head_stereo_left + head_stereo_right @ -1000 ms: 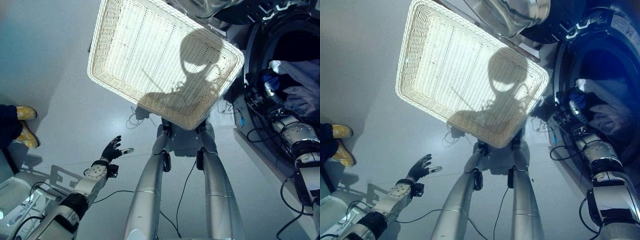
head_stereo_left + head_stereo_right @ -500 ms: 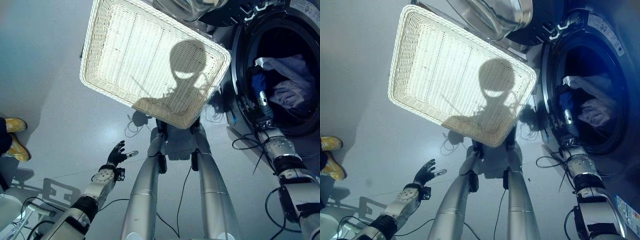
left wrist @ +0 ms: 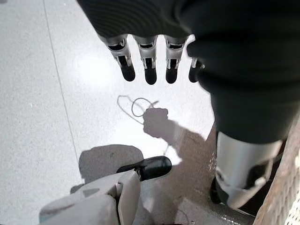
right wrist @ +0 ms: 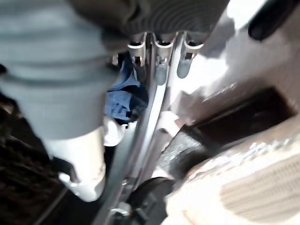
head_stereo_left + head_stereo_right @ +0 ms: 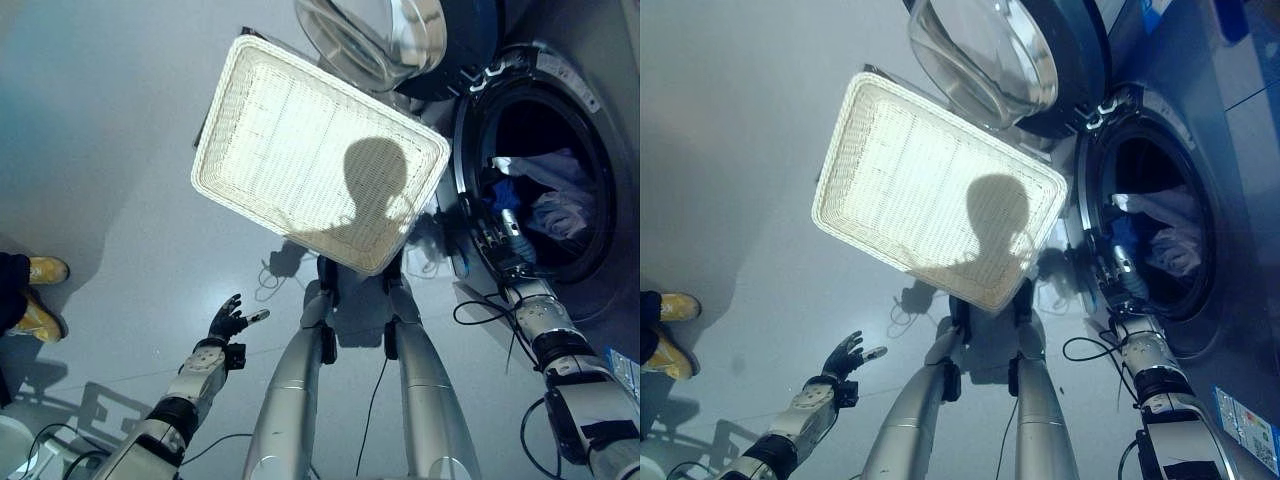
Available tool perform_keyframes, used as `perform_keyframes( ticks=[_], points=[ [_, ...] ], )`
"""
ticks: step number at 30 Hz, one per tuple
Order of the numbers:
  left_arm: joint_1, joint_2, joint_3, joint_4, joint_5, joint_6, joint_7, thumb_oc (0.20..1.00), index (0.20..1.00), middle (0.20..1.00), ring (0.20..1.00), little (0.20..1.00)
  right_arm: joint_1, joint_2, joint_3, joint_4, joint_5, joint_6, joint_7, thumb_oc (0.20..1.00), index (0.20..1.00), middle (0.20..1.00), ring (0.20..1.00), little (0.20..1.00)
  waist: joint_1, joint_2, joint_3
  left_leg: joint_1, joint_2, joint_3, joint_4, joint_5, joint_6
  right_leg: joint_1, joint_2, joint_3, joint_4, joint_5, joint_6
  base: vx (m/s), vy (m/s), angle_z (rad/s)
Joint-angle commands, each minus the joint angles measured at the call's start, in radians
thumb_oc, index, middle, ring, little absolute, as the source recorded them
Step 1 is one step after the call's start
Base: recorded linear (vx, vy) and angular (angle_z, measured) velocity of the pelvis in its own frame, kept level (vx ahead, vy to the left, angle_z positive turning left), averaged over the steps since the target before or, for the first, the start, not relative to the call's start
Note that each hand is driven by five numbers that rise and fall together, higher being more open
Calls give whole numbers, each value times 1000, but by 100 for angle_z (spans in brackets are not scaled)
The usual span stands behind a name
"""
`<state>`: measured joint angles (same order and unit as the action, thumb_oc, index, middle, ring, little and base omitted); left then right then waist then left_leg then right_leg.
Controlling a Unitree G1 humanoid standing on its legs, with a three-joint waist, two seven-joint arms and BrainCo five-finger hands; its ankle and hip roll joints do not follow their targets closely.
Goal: Put the clothes into the washing machine.
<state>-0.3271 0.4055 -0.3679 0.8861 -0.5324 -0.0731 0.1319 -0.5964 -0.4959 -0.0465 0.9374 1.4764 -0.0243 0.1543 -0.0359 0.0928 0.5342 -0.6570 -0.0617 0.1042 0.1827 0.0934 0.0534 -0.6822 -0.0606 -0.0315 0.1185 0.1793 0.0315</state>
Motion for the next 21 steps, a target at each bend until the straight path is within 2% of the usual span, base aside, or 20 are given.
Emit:
perform_keyframes(
  ticks=[1,3,5,6,9,11,13,14,15,18,19,20,21],
  points=[
    [39,-22,18,44,26,12,-16,1000,1000,1000,1000,1000,-15,-25,-29,1,63,-32,-79,1000,1000,1000,1000,1000,42,40,-14,88,-15,-33,-147,37,-54,25,21,-87,109,-84,62,-10,48,3],
    [33,-24,20,56,26,14,-19,1000,1000,1000,1000,1000,-25,-23,-40,13,62,-57,-117,1000,1000,1000,1000,1000,43,40,-14,88,-15,-32,-146,40,-53,27,20,-88,107,-78,61,11,10,2],
    [34,-36,15,78,21,9,-20,1000,1000,1000,1000,1000,-34,-14,-55,13,72,-141,-221,1000,1000,1000,1000,1000,43,41,-14,105,-17,-32,-145,31,-49,44,18,-87,110,-89,60,52,46,4],
    [34,-40,16,85,24,7,-21,1000,1000,1000,1000,1000,-44,-10,-69,8,199,-126,-220,1000,1000,1000,1000,1000,43,43,-14,108,-17,-29,-142,28,-48,47,17,-88,116,-95,58,34,41,2],
    [25,-46,6,97,24,3,-17,1000,1000,1000,1000,1000,-56,-2,-91,29,327,-57,-201,1000,1000,1000,1000,1000,46,46,-14,101,-17,-27,-142,33,-44,41,17,-90,120,-93,56,0,-8,1],
    [23,-44,-3,95,32,10,-15,1000,1000,1000,1000,1000,-72,-26,-87,51,292,25,-228,1000,1000,1000,1000,1000,50,49,-14,107,-21,-28,-140,26,-39,45,14,-93,130,-104,55,44,-33,2],
    [24,-41,-3,87,33,16,-15,1000,1000,1000,1000,1000,-88,-43,-82,48,279,37,-238,1000,1000,1000,1000,1000,52,51,-14,103,-21,-28,-136,25,-38,42,13,-94,133,-104,55,16,-8,1],
    [39,-26,-6,82,29,17,-21,1000,1000,1000,1000,1000,-143,-98,-77,22,278,-14,-258,1000,1000,1000,1000,1000,56,52,-14,105,-20,-29,-127,20,-40,46,13,-97,142,-114,52,37,-16,2],
    [51,-23,-8,80,31,13,-21,1000,1000,1000,1000,1000,-161,-121,-82,15,306,-45,-231,1000,1000,1000,1000,1000,56,51,-14,109,-18,-29,-124,16,-42,52,13,-97,145,-119,52,52,-23,1],
    [78,-15,-17,71,31,3,-25,1000,1000,1000,1000,1000,-186,-146,-107,-31,370,-225,-160,1000,1000,1000,1000,1000,57,47,-14,125,-18,-30,-129,15,-47,71,19,-98,137,-123,49,26,-12,1],
    [79,-14,-18,71,30,2,-26,1000,1000,1000,1000,1000,-188,-148,-111,-35,372,-244,-166,1000,1000,1000,1000,1000,56,47,-14,126,-17,-29,-129,14,-47,73,19,-98,137,-123,50,16,6,5],
    [73,-14,-26,74,26,-2,-28,1000,1000,1000,1000,1000,-208,-161,-138,-36,383,-340,-239,1000,1000,1000,1000,1000,56,47,-14,125,-18,-27,-130,20,-47,73,21,-99,132,-115,48,3,8,3],
    [73,-14,-26,74,26,-2,-28,1000,1000,1000,1000,1000,-208,-161,-138,-36,383,-340,-239,1000,1000,1000,1000,1000,56,47,-14,125,-18,-27,-130,20,-47,73,21,-99,132,-115,48,35,11,0]
  ],
)
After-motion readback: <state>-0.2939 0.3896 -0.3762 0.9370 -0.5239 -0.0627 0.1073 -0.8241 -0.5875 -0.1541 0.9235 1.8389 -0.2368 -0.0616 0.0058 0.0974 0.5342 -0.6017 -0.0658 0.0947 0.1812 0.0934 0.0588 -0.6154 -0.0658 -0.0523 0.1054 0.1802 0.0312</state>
